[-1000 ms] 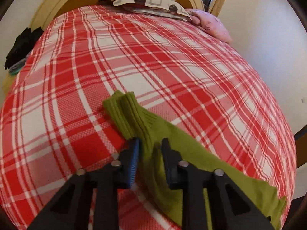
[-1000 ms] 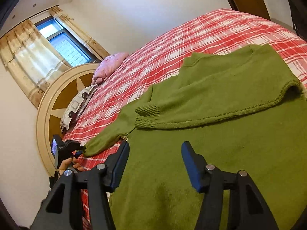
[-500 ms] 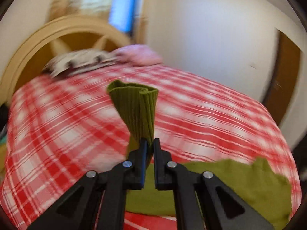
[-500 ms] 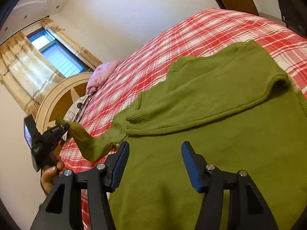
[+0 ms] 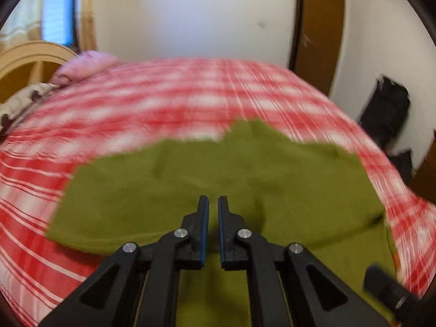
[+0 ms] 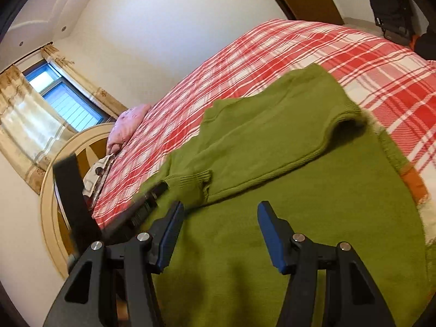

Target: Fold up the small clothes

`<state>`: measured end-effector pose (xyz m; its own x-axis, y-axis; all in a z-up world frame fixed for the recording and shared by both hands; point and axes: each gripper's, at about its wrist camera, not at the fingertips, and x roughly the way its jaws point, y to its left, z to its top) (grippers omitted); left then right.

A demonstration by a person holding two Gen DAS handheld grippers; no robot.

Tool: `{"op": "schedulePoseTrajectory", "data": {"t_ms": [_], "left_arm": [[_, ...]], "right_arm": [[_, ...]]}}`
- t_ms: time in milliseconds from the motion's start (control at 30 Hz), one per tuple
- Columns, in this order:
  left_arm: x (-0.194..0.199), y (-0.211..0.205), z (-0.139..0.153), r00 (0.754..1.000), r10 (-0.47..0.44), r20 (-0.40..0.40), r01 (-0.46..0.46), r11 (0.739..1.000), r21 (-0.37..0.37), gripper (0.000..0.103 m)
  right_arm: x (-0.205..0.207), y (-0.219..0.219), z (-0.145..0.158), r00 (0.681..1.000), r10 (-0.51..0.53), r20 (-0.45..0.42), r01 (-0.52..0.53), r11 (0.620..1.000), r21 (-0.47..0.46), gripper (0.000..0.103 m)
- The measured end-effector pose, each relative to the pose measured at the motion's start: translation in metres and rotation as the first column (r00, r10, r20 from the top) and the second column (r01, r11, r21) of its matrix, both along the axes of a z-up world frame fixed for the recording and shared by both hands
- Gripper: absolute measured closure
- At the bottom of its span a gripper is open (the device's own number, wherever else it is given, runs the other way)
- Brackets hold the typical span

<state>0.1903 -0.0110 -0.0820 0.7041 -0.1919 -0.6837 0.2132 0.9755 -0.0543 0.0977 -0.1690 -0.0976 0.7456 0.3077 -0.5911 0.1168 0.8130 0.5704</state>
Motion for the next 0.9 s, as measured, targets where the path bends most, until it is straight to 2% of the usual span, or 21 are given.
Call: {"op": "schedulePoseTrajectory", "data": {"t_ms": [67, 100, 133, 167, 200, 300, 367, 433, 600, 667, 733, 767, 833, 900], "left_arm": [[-0.008, -0.001, -0.006, 0.998, -0.053, -0.033, 0.053, 0.998, 0.020, 0.084], [-0.015, -0.002, -0.006, 0.997, -0.062, -0.046, 0.063, 0.998, 0.016, 0.065], [-0.018, 0.001, -0.005, 0.996, -0.063, -0.058, 0.064, 0.998, 0.010, 0.034], [-0.025, 0.009, -0.004, 0.995, -0.058, -0.077, 0.058, 0.998, -0.009, 0.023], [-0.035, 0.017, -0.003, 0.996, -0.055, -0.074, 0.052, 0.998, -0.040, 0.018], [-0.059, 0.053, 0.001, 0.999, -0.009, -0.045, 0.003, 0.992, -0.126, 0.018], [-0.069, 0.076, -0.002, 0.996, 0.077, -0.040, -0.082, 0.989, -0.120, 0.018], [-0.070, 0.090, -0.009, 0.987, 0.154, -0.045, -0.157, 0.983, -0.093, 0.020], [-0.064, 0.109, -0.033, 0.968, 0.214, -0.134, -0.233, 0.961, -0.150, 0.020], [-0.063, 0.108, -0.045, 0.960, 0.233, -0.153, -0.253, 0.959, -0.130, 0.020], [-0.068, 0.103, -0.047, 0.965, 0.236, -0.117, -0.247, 0.964, -0.094, 0.020], [-0.070, 0.098, -0.048, 0.966, 0.238, -0.099, -0.246, 0.967, -0.070, 0.020], [-0.073, 0.093, -0.053, 0.965, 0.252, -0.074, -0.256, 0.965, -0.051, 0.015], [-0.073, 0.092, -0.056, 0.967, 0.250, -0.058, -0.253, 0.966, -0.051, 0.010]], "right_arm": [[0.000, -0.006, -0.001, 1.000, -0.019, -0.006, 0.020, 1.000, 0.009, 0.045], [0.000, -0.007, -0.002, 1.000, -0.023, -0.009, 0.023, 1.000, 0.015, 0.045], [0.000, -0.009, -0.002, 1.000, -0.023, -0.012, 0.023, 0.999, 0.026, 0.045], [0.002, -0.010, -0.001, 1.000, -0.020, -0.012, 0.020, 0.999, 0.037, 0.045], [0.004, -0.010, 0.001, 1.000, -0.014, -0.009, 0.014, 0.999, 0.042, 0.045], [0.018, -0.002, 0.013, 0.999, 0.047, 0.010, -0.047, 0.998, 0.034, 0.045], [0.039, 0.014, 0.014, 0.987, 0.158, 0.020, -0.159, 0.987, 0.019, 0.045], [0.063, 0.033, 0.005, 0.975, 0.223, -0.017, -0.223, 0.974, -0.026, 0.045], [0.104, 0.074, -0.028, 0.957, 0.271, -0.101, -0.283, 0.951, -0.125, 0.045], [0.113, 0.087, -0.039, 0.955, 0.270, -0.124, -0.288, 0.943, -0.168, 0.045], [0.115, 0.098, -0.045, 0.956, 0.265, -0.125, -0.286, 0.935, -0.211, 0.046], [0.115, 0.102, -0.045, 0.957, 0.263, -0.122, -0.285, 0.928, -0.239, 0.049], [0.120, 0.110, -0.047, 0.953, 0.269, -0.136, -0.299, 0.904, -0.307, 0.082], [0.122, 0.111, -0.048, 0.949, 0.282, -0.137, -0.312, 0.898, -0.311, 0.090]]}}
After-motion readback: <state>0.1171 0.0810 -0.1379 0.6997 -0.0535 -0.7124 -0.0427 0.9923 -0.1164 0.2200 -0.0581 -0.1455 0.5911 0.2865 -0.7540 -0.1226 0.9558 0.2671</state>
